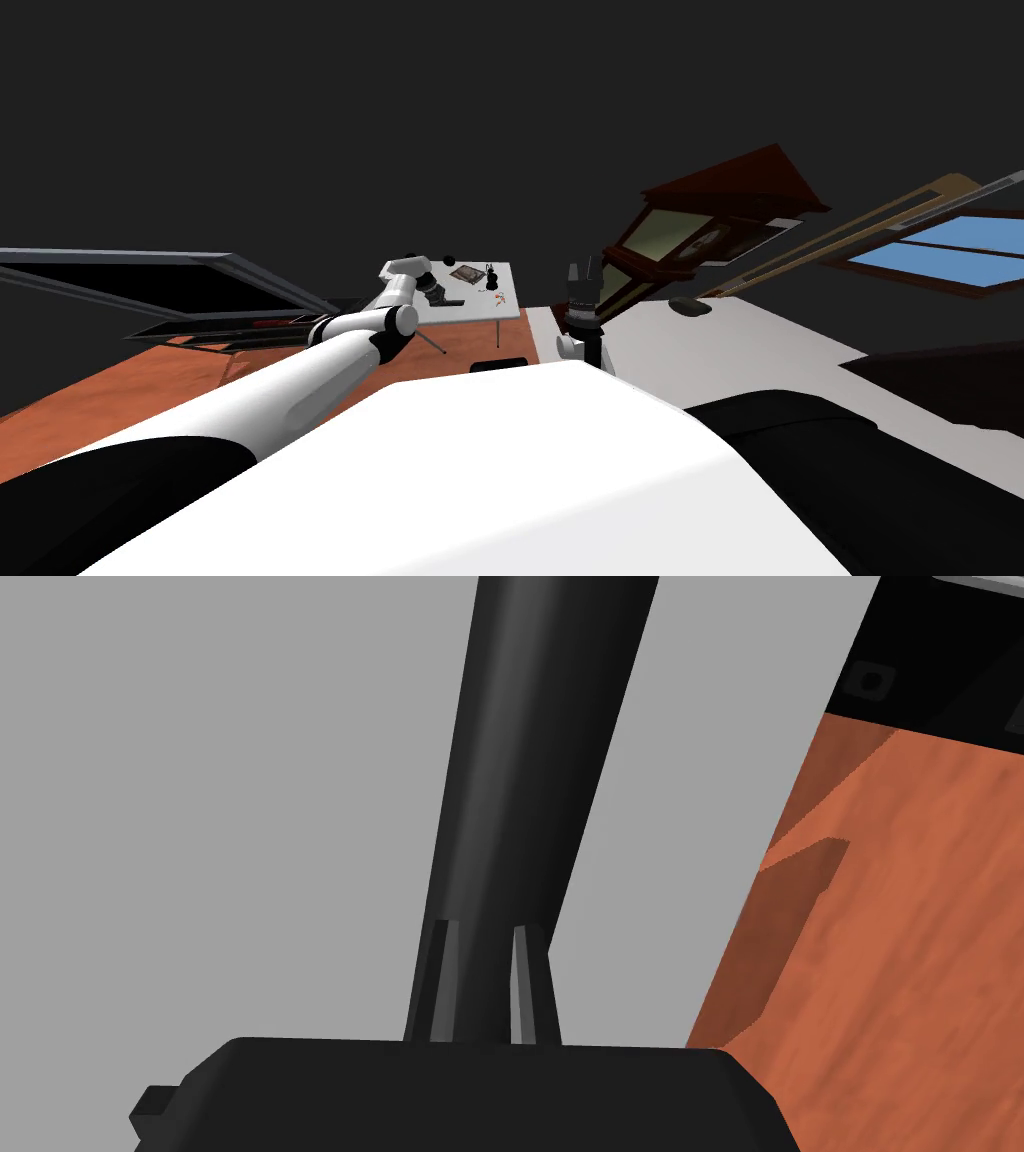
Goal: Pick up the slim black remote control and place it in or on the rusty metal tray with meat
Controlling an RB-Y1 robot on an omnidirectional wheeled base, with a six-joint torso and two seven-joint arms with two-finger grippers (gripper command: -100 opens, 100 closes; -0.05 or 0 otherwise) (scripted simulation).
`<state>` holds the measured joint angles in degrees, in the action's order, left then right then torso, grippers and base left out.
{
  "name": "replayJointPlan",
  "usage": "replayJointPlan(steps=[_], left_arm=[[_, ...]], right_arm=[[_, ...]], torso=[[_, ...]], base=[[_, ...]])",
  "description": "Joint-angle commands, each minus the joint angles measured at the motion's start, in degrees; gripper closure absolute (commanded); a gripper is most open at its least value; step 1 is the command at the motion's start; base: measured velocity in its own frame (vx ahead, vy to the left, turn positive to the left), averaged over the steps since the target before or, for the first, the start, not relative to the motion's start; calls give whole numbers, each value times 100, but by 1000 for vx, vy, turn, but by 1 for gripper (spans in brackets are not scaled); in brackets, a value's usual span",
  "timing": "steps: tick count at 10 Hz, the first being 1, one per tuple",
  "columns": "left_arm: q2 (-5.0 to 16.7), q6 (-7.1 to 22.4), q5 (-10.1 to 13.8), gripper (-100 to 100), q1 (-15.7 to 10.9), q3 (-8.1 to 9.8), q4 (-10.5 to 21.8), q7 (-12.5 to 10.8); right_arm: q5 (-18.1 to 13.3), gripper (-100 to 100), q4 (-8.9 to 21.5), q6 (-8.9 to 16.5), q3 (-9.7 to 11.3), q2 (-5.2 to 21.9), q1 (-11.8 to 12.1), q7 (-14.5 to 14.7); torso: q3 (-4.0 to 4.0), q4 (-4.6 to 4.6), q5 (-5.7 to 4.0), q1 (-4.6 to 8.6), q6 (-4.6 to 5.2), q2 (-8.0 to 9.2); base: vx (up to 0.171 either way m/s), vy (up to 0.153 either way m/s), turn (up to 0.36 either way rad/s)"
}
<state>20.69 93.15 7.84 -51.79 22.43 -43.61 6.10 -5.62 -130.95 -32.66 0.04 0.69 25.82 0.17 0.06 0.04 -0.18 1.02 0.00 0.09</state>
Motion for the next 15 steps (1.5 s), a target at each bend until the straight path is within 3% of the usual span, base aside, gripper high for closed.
replayJointPlan(steps=[1, 2, 4, 7, 8, 10, 11, 13, 14, 15], left_arm=[[266, 26, 175, 100, 92, 148, 85, 286], [266, 26, 175, 100, 92, 148, 85, 301], [601, 74, 401, 100, 282, 307, 89, 660], [955, 88, 644, 100, 492, 445, 113, 1062], [955, 88, 644, 100, 492, 445, 113, 1062], [1287, 71, 900, 100, 715, 556, 157, 1413], [1323, 71, 900, 100, 715, 556, 157, 1467], [1700, 24, 1163, 100, 947, 635, 222, 1848], [1700, 24, 1163, 100, 947, 635, 331, 1878], [1700, 24, 1163, 100, 947, 635, 222, 1878]], right_arm=[[0, 0, 0, 0, 0, 0, 0, 0], [0, 0, 0, 0, 0, 0, 0, 0], [0, 0, 0, 0, -1, 1, 0, 0], [0, 0, 0, 0, 0, 1, 0, 0], [0, 0, 0, 0, 0, 1, 0, 0], [0, 0, 0, 0, -1, 1, 1, 0], [0, 0, 0, 0, -1, 1, 1, 0], [0, 0, 0, 0, -1, 1, 1, 0], [0, 0, 0, 0, 0, 1, 2, 0], [0, 0, -1, 0, -1, 1, 1, 0]], torso=[[0, 0, 0, 0, 0, 0], [2, -1, -3, 21, 2, 5], [-3, 2, 4, -33, -1, -9], [-9, 0, -1, -3, 9, -19], [-11, 0, -2, -2, 4, -24], [-15, -1, 4, -39, -3, -30], [-17, -2, 0, -14, -5, -34], [-12, 1, -1, -18, 0, -27], [-24, -2, -6, 5, 1, -51], [-23, -4, -3, -6, 6, -44]], base=[[-30, -348, 150], [-18, -217, 66], [7, -210, 96], [22, -273, 95], [23, -174, 54], [48, -213, 89], [19, -229, 82], [63, -256, 67], [65, -237, 61], [3, -115, -14]])
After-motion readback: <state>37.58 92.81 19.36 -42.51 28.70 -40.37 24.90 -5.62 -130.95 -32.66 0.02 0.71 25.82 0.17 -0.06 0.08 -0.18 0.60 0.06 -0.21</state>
